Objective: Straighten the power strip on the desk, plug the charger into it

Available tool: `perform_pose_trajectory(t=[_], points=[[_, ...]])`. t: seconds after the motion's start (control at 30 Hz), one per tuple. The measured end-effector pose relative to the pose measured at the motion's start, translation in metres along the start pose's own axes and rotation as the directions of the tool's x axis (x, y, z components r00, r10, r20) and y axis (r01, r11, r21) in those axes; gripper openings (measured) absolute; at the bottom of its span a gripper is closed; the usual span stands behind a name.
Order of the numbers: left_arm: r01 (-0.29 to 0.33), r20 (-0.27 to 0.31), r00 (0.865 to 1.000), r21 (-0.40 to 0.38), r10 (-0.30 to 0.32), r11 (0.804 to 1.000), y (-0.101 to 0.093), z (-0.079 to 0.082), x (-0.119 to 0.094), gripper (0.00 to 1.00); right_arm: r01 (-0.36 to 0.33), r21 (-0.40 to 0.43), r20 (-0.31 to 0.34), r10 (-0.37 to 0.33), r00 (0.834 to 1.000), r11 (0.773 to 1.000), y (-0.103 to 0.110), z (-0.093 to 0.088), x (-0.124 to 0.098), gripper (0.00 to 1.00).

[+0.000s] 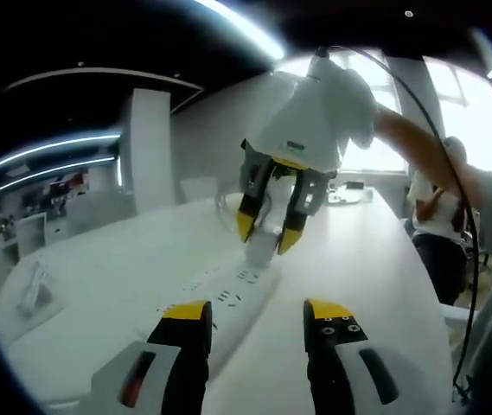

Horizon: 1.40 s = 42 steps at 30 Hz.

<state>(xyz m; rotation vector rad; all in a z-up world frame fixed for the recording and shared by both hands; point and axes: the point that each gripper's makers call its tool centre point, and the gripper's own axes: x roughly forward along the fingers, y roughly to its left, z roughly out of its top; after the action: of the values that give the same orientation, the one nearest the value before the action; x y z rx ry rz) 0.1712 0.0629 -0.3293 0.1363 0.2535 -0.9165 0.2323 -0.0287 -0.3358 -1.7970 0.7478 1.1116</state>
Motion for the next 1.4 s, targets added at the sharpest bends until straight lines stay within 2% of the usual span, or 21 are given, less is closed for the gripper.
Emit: perform_pose_trajectory(t=[0.13,0.23,0.3,0.43,0.53,0.6,0.63,0.77,0.9,1.0,1.07,1.13,1.2,1.33,1.4], points=[[0.006,-0.008,1.0,0.003,-0.006,1.0,-0.003,-0.002,0.001,0.44,-0.003,0.068,0.069,-0.002,0.998,0.998,0.001,-0.005,0.0,0.23],[0.008,-0.01,1.0,0.004,-0.008,1.0,-0.004,-0.003,0.001,0.44,-0.012,0.109,0.146,-0.004,0.989,0.994,-0.002,-0.006,-0.002,0.23],[0.01,-0.005,1.0,0.004,-0.01,1.0,-0.005,-0.001,0.001,0.44,-0.016,0.124,0.167,-0.005,0.986,0.992,-0.004,-0.008,-0.003,0.23],[0.011,0.003,1.0,0.001,-0.011,1.0,-0.007,0.0,0.0,0.44,0.002,0.068,0.14,-0.012,0.99,0.998,0.0,0.001,-0.003,0.23],[0.009,0.003,1.0,0.003,-0.009,1.0,-0.007,0.001,0.0,0.44,0.011,0.017,0.073,-0.012,0.997,1.0,0.002,0.002,-0.001,0.24],[0.013,0.003,1.0,0.002,-0.013,1.0,-0.008,0.002,0.0,0.44,-0.001,0.063,0.128,-0.007,0.992,0.998,0.0,0.003,-0.002,0.24],[0.014,0.003,1.0,0.003,-0.014,1.0,-0.008,0.002,0.0,0.44,-0.012,0.098,0.188,-0.007,0.982,0.995,0.0,0.002,-0.003,0.24],[0.015,0.003,1.0,0.002,-0.015,1.0,-0.009,0.002,0.0,0.44,-0.047,0.197,0.306,-0.016,0.952,0.979,-0.003,0.0,-0.006,0.24],[0.021,0.002,1.0,0.007,-0.021,1.0,-0.011,0.003,0.0,0.44,-0.049,0.203,0.317,-0.018,0.948,0.978,-0.001,0.0,-0.005,0.24],[0.023,0.005,1.0,0.007,-0.024,1.0,-0.012,0.004,-0.001,0.44,-0.029,0.147,0.27,-0.012,0.963,0.989,0.002,0.005,-0.004,0.24],[0.023,0.004,1.0,0.01,-0.023,1.0,-0.012,0.004,-0.001,0.44,-0.02,0.107,0.216,-0.004,0.976,0.994,0.001,0.004,-0.003,0.24],[0.024,0.005,1.0,0.011,-0.024,1.0,-0.013,0.004,-0.001,0.44,-0.028,0.115,0.217,0.002,0.976,0.993,-0.001,0.005,-0.002,0.24],[0.028,0.003,1.0,0.012,-0.028,1.0,-0.014,0.003,-0.002,0.44,-0.042,0.13,0.242,0.009,0.97,0.991,-0.002,0.003,-0.003,0.24],[0.026,0.004,1.0,0.011,-0.026,1.0,-0.014,0.003,-0.003,0.44,-0.084,0.219,0.336,0.005,0.942,0.972,-0.005,0.003,-0.005,0.24],[0.027,0.003,1.0,0.011,-0.027,1.0,-0.014,0.002,-0.004,0.44,-0.085,0.226,0.341,0.003,0.94,0.97,-0.001,0.005,-0.004,0.24]])
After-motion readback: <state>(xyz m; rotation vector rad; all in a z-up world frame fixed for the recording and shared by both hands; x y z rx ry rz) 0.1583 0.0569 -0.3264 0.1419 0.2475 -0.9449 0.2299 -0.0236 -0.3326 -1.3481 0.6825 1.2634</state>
